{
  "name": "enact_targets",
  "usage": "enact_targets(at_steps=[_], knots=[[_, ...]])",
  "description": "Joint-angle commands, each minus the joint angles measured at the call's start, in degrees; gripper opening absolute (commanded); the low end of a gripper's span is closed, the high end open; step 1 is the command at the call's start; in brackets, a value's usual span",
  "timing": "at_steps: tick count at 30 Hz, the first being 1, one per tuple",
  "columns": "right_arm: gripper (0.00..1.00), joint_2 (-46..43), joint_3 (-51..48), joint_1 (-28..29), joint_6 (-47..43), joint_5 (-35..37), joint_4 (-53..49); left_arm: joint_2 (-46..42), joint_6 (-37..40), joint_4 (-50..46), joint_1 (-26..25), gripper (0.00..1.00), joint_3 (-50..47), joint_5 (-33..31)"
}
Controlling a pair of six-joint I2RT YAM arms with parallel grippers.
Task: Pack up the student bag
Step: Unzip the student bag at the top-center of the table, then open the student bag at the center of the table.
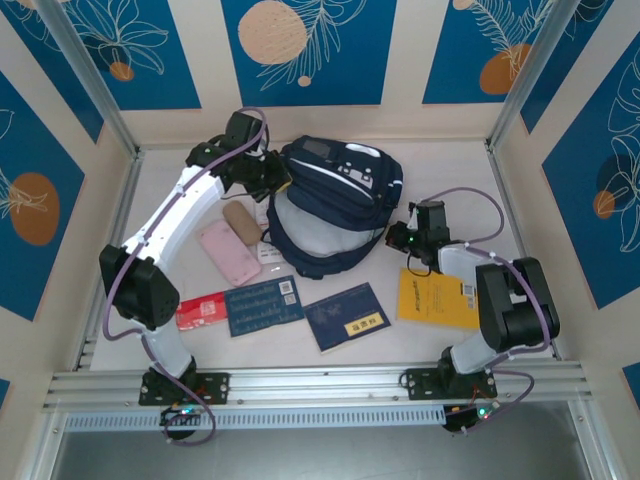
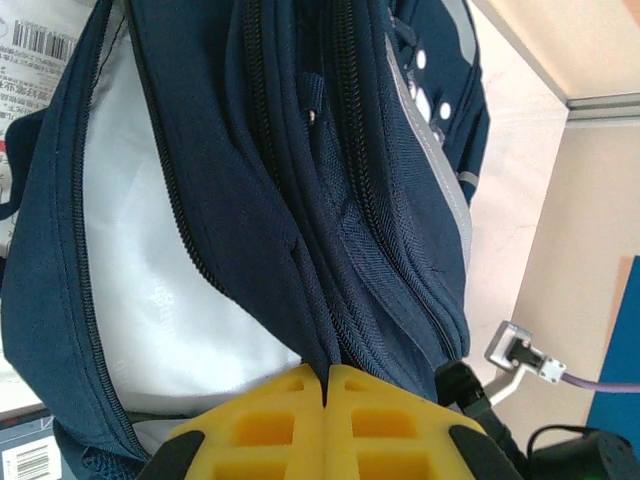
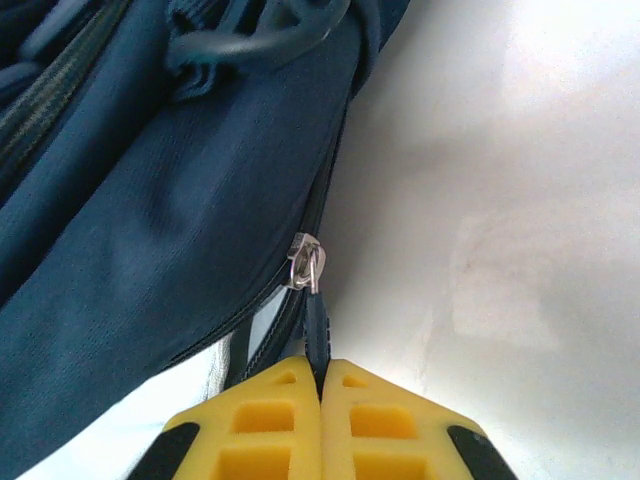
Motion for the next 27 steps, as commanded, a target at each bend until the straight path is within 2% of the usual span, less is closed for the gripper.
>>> enact_targets(at_steps=[1, 8, 15, 18, 19, 20, 22, 24, 26, 27], knots=[[0.00, 2.6, 2.9, -1.9, -0.9, -3.9, 2.5, -0.4, 2.1, -0.4, 1.5, 0.00, 4.5, 0.6], [0.02, 4.5, 5.5, -3.3, -1.0, -2.0, 1.8, 0.2, 2.7, -1.1, 1.6, 0.00, 5.3, 0.9], [0.17, 3.7, 7.5, -3.7, -1.7, 0.2, -1.5, 1.5, 3.1, -1.2, 1.8, 0.00, 6.3, 2.4], [0.07, 0.0, 7.7, -2.9, -2.4, 2.9, -6.0, 2.3, 3.5, -1.4, 2.1, 0.00, 7.4, 3.2], [0.37, -2.0, 7.7, -2.1, -3.2, 5.8, -8.2, 2.6, 3.7, -1.4, 2.2, 0.00, 8.1, 3.6], [0.44, -3.9, 7.8, -1.1, -3.5, 9.3, -10.3, 3.0, 4.0, -1.5, 2.2, 0.00, 8.6, 3.9], [0.46, -8.6, 7.0, -0.1, -4.7, 12.3, -12.3, 3.8, 4.5, -1.5, 2.3, 0.00, 9.6, 4.9], [0.51, -12.9, 5.8, 1.2, -7.4, 11.7, -10.7, 4.8, 4.8, -1.4, 2.2, 0.00, 10.4, 6.4], [0.57, -16.6, 4.6, 4.7, -14.7, 12.0, -6.8, 5.7, 5.5, -1.8, 2.1, 0.00, 11.6, 7.7], [0.64, -18.1, 4.1, 7.5, -20.5, 12.2, -4.6, 6.2, 5.9, -2.3, 2.1, 0.00, 12.3, 8.0]])
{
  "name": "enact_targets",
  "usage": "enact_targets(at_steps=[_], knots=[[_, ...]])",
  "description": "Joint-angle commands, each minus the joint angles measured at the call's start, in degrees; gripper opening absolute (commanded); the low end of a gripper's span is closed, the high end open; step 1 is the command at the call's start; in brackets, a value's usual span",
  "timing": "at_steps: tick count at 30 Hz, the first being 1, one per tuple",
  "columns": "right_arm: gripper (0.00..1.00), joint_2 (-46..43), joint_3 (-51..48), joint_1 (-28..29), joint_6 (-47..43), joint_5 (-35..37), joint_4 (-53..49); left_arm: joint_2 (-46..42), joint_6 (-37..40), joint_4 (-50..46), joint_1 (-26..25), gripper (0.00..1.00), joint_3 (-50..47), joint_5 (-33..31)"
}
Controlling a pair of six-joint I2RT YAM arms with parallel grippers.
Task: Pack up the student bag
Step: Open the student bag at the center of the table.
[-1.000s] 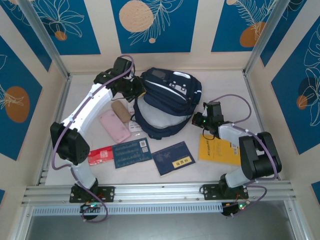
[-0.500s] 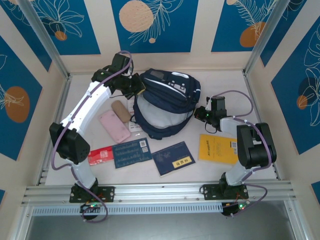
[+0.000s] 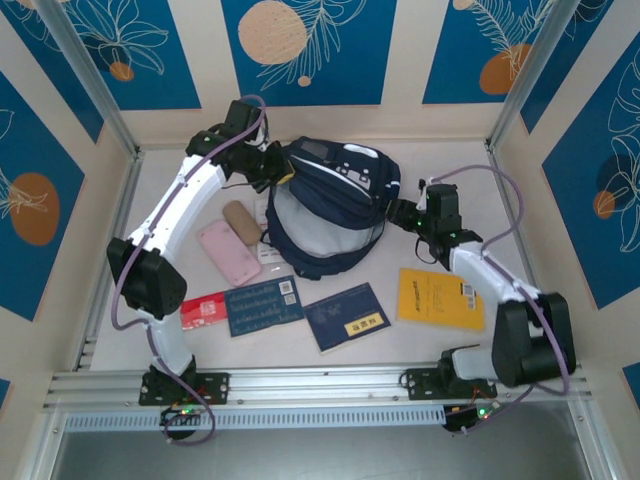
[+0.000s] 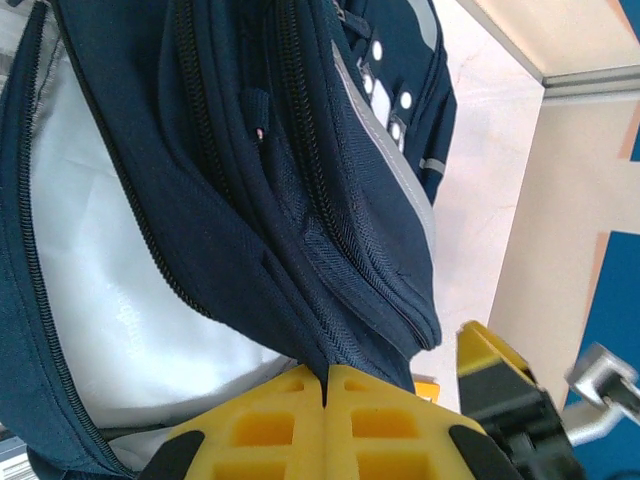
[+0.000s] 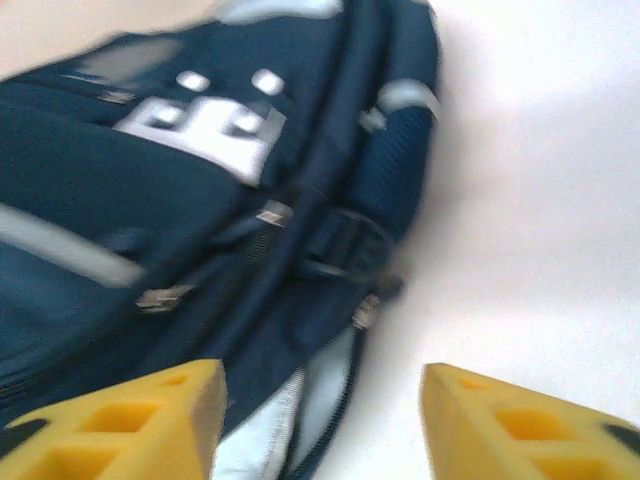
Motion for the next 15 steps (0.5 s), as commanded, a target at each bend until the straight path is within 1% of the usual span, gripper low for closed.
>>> enact_targets(at_steps=[1, 3, 5, 6, 8, 11, 12, 15], knots=[[0.69, -4.4, -1.9, 7.3, -18.4, 2.4, 6.0, 1.2, 2.8, 0.9, 0.7, 0.00, 4.3, 3.5], [0.75, -4.8, -1.8, 12.4, -28.8, 0.3, 8.0, 1.3, 3.3, 0.7, 0.7, 0.00, 4.6, 3.9], [0.80, -4.0, -1.6, 16.9, -36.3, -1.1, 8.9, 1.1, 3.7, 0.5, 0.7, 0.00, 4.6, 4.3], [0.84, -3.2, -1.6, 18.9, -39.6, -1.4, 9.7, 1.0, 3.9, 0.3, 0.7, 0.00, 4.5, 4.5], [0.86, -0.9, -0.8, 21.4, -43.3, -1.0, 10.4, 0.8, 4.2, 0.0, 0.7, 0.00, 4.4, 4.6], [0.87, 3.6, 1.2, 23.3, -46.3, 3.2, 12.9, 0.3, 4.3, 0.0, 0.7, 0.00, 3.9, 5.0], [0.89, 5.2, 2.1, 23.6, -47.5, 5.9, 13.9, 0.2, 4.3, 0.1, 0.7, 0.00, 3.8, 5.4], [0.89, 10.4, 4.9, 23.9, -51.3, 13.8, 17.3, -0.1, 4.2, 0.5, 0.6, 0.00, 3.0, 6.0]])
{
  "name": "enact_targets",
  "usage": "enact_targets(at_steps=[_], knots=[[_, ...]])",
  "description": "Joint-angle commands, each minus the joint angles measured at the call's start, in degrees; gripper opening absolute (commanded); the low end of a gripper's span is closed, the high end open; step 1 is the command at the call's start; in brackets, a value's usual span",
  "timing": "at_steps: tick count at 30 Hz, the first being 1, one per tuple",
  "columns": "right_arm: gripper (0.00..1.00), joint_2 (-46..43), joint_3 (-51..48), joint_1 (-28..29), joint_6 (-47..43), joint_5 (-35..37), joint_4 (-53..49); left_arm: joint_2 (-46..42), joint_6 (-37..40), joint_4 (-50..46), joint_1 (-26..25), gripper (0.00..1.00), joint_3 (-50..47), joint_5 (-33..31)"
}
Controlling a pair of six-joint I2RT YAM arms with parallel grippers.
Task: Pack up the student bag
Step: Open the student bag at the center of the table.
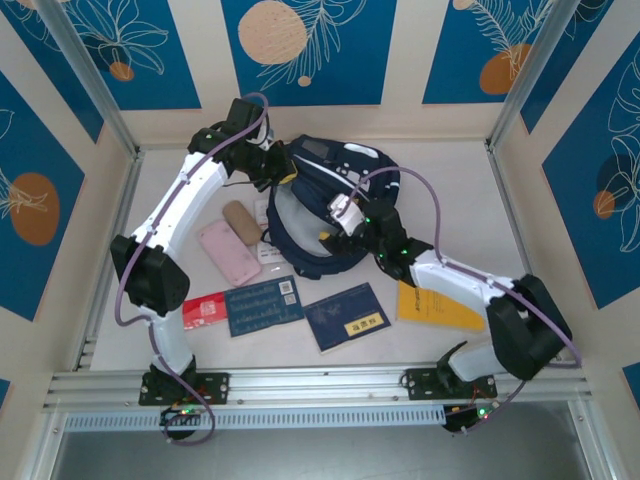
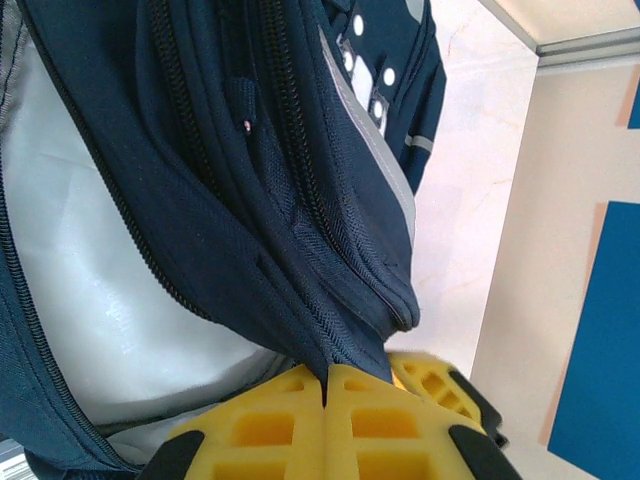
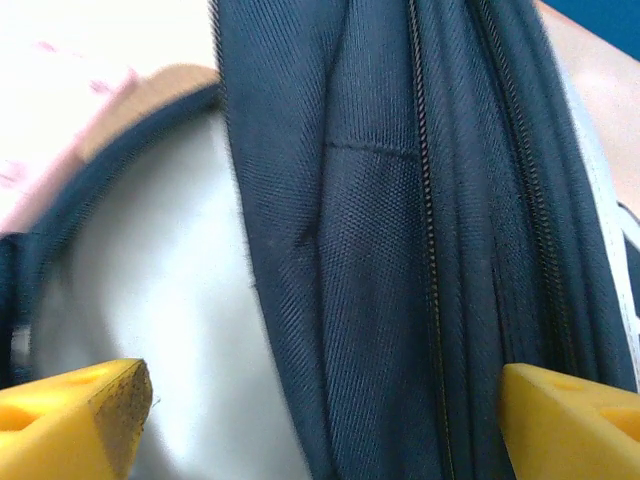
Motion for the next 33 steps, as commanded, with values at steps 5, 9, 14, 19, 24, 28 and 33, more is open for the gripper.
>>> enact_targets(at_steps=[5, 9, 14, 19, 24, 28, 33], knots=[[0.76, 8.6, 6.4, -1.1, -11.1, 17.1, 11.2, -1.8, 2.4, 1.8, 0.5, 0.00, 0.7, 3.8], [0.21, 5.2, 5.9, -2.0, -8.2, 10.0, 10.1, -1.8, 4.8, 1.9, 0.5, 0.00, 0.7, 3.3], [0.00, -0.1, 11.8, -2.9, 3.0, 4.9, -5.2, -0.6, 11.3, 4.8, 0.3, 0.08, 1.5, 8.2], [0.00, -1.3, 16.2, -2.3, 5.5, 5.0, -16.7, 4.1, 15.4, 5.2, -2.0, 0.13, 6.5, 9.7], [0.00, -0.8, 20.0, -2.4, 18.5, 7.9, -25.9, 13.0, 17.4, 1.9, -6.3, 0.15, 19.4, 11.2], [0.00, 1.2, 24.1, -2.2, 26.8, 11.3, -34.9, 17.5, 19.3, -0.4, -10.0, 0.32, 29.0, 9.5], [0.00, -0.3, 26.3, -8.0, 40.0, 12.0, -42.4, 12.9, 23.8, -3.3, -10.5, 0.51, 26.8, 1.7]])
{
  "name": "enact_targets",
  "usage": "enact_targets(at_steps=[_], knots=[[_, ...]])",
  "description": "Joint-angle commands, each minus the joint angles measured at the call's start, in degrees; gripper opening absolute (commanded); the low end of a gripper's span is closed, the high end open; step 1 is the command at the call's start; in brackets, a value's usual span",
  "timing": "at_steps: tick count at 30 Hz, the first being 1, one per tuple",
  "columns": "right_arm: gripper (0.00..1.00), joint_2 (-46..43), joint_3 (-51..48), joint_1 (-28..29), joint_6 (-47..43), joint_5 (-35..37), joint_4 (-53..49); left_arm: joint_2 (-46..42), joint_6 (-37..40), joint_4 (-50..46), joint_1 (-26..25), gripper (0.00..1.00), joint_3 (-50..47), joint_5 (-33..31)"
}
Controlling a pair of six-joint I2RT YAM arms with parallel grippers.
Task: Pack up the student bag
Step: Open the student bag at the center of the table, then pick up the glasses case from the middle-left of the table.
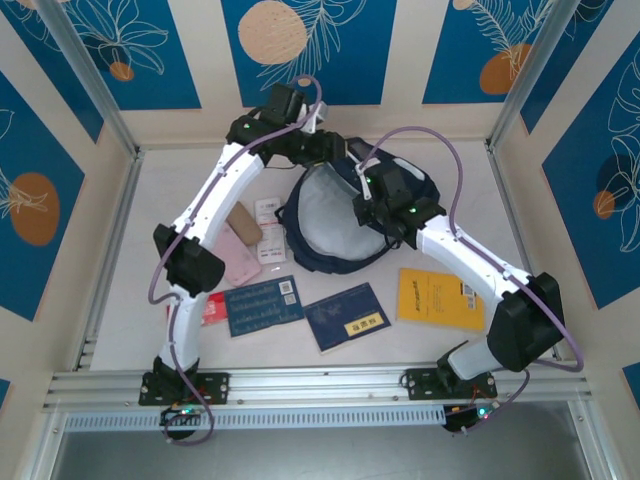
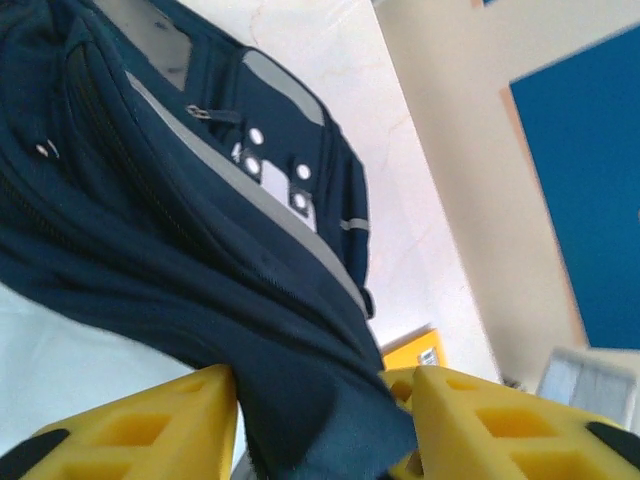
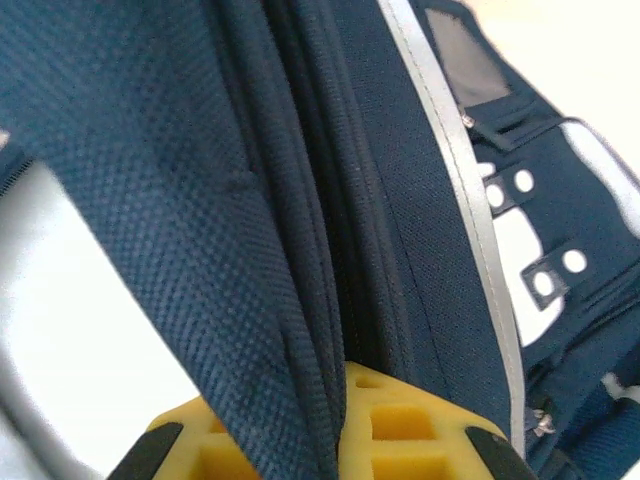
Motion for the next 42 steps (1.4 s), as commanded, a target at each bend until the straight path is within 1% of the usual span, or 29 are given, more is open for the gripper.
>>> enact_targets(at_steps=[1, 2, 3, 4, 5, 6, 7, 9, 13, 15, 17, 18, 19, 22, 24, 27, 31, 34, 38, 40, 42], knots=[[0.00, -1.8, 3.4, -5.0, 14.0, -3.6, -5.0, -5.6, 5.1, -3.0, -1.7, 0.53, -1.4, -4.6], [0.00, -1.8, 3.4, -6.3, 15.0, -4.8, -5.5, -7.8, 5.7, -3.2, -1.7, 0.55, -3.3, -7.8], [0.00, -1.9, 3.6, -7.6, 15.5, -5.8, -5.7, -11.0, 6.0, -2.8, -1.7, 0.61, -6.5, -12.3], [0.00, -1.8, 3.5, -8.6, 15.2, -6.7, -5.4, -14.8, 5.6, -1.4, -1.7, 0.68, -10.8, -17.1], [0.00, -1.9, 3.5, -9.3, 14.9, -7.1, -5.0, -18.3, 5.5, 0.6, -1.7, 0.78, -14.7, -20.2], [0.00, -2.0, 3.5, -10.0, 14.7, -7.1, -4.9, -22.3, 5.2, 2.7, -1.6, 0.96, -19.3, -23.1], [0.00, -2.3, 3.5, -10.8, 14.4, -7.8, -4.3, -25.6, 4.6, 4.1, -1.4, 1.00, -22.8, -25.6], [0.00, -2.7, 3.4, -12.3, 14.1, -8.9, -3.8, -30.5, 1.7, 4.9, 0.1, 1.00, -28.7, -28.2], [0.00, -2.3, 4.3, -15.1, 14.1, -11.1, -4.7, -36.7, -6.9, 3.0, 5.3, 1.00, -38.4, -29.1], [0.00, -2.0, 4.9, -15.5, 14.2, -10.7, -5.6, -37.9, -9.7, 0.4, 7.2, 1.00, -41.9, -30.9], [0.00, -1.9, 5.2, -15.6, 14.4, -10.6, -5.9, -37.2, -10.9, -3.4, 9.3, 1.00, -43.7, -32.6], [0.00, -1.9, 5.3, -15.6, 14.7, -10.6, -6.0, -36.4, -11.7, -4.7, 11.0, 1.00, -44.9, -32.0], [0.00, -1.8, 5.3, -15.6, 15.1, -10.5, -6.2, -35.7, -12.4, -4.7, 12.6, 1.00, -46.7, -30.1], [0.00, -1.5, 5.5, -15.5, 15.9, -9.4, -6.7, -33.9, -14.3, -2.3, 16.4, 1.00, -52.7, -26.4], [0.00, -1.3, 5.3, -15.6, 16.5, -9.4, -6.9, -32.6, -13.9, -0.1, 18.2, 1.00, -55.8, -25.2], [0.00, -1.5, 4.4, -15.5, 17.3, -9.7, -6.7, -29.3, -13.7, -1.3, 20.1, 1.00, -57.7, -26.4], [0.00, -1.6, 3.5, -15.5, 17.5, -9.9, -6.2, -27.1, -13.5, 1.3, 22.0, 1.00, -62.4, -24.2], [0.00, -1.8, 3.0, -15.5, 17.6, -10.3, -5.5, -24.7, -13.9, 2.5, 22.6, 1.00, -63.7, -22.9], [0.00, -2.0, 2.7, -15.4, 17.7, -11.4, -4.9, -23.0, -12.5, 6.0, 22.7, 0.99, -62.8, -21.2], [0.00, -1.9, 2.5, -15.5, 17.6, -11.8, -4.7, -21.7, -11.3, 6.9, 22.5, 0.97, -60.5, -19.9], [0.00, -1.9, 2.2, -15.5, 17.6, -11.6, -4.4, -19.7, -10.4, 6.6, 22.5, 0.91, -57.8, -18.9]])
